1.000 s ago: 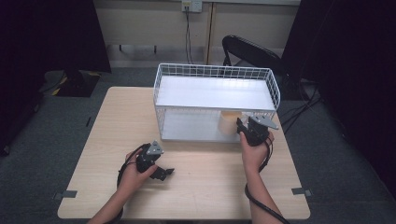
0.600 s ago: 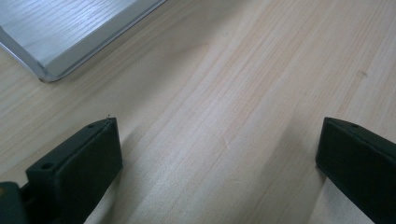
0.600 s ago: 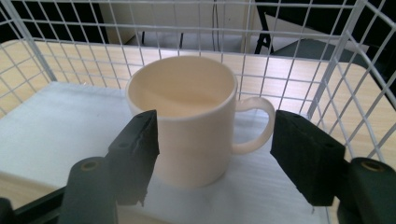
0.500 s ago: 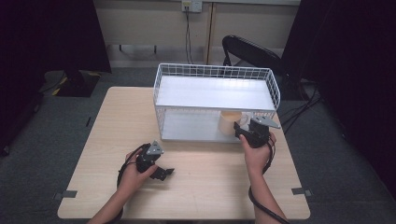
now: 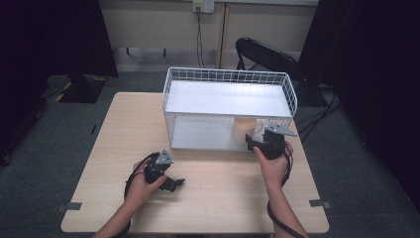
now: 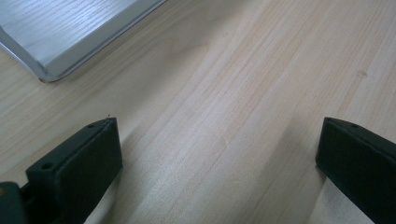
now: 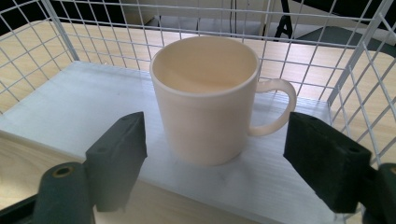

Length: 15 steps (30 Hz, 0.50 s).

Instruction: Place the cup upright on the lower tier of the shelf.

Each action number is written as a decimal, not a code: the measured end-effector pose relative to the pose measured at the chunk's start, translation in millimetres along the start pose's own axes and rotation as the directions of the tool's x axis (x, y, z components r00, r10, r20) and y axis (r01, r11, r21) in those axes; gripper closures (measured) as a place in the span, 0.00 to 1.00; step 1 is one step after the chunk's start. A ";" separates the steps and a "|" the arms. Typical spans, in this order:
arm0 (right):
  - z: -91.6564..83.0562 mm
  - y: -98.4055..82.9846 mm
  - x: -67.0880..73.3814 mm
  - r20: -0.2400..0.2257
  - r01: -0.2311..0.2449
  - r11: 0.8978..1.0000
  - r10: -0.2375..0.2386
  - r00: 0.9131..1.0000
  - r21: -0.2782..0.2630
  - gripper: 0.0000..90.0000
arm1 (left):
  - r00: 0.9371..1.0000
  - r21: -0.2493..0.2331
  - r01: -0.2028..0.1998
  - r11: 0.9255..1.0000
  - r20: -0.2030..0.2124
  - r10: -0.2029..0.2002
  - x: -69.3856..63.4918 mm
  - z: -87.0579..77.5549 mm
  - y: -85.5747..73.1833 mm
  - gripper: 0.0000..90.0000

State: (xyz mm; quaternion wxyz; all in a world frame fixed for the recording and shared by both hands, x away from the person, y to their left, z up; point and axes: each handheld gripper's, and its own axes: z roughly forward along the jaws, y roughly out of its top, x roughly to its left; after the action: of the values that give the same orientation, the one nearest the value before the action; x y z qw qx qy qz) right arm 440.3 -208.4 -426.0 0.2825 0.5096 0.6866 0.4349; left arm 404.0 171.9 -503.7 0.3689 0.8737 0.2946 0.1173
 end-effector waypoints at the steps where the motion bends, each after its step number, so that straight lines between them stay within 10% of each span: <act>1: -0.3 -0.6 -0.4 -0.004 0.000 1.000 0.000 1.000 0.005 0.22 | 1.000 0.000 0.000 1.000 0.000 0.000 0.0 0.0 0.0 0.00; 15: -7.7 -5.4 -2.1 -0.069 0.039 0.997 -0.034 0.997 0.070 0.19 | 1.000 0.001 -0.001 1.000 0.000 0.001 0.1 0.0 0.0 0.00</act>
State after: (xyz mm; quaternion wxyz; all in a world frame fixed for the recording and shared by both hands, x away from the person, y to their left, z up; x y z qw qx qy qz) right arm 432.1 -213.3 -427.3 0.2486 0.4914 0.7201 0.4220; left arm 404.1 171.9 -503.6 0.3685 0.8740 0.2941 0.1174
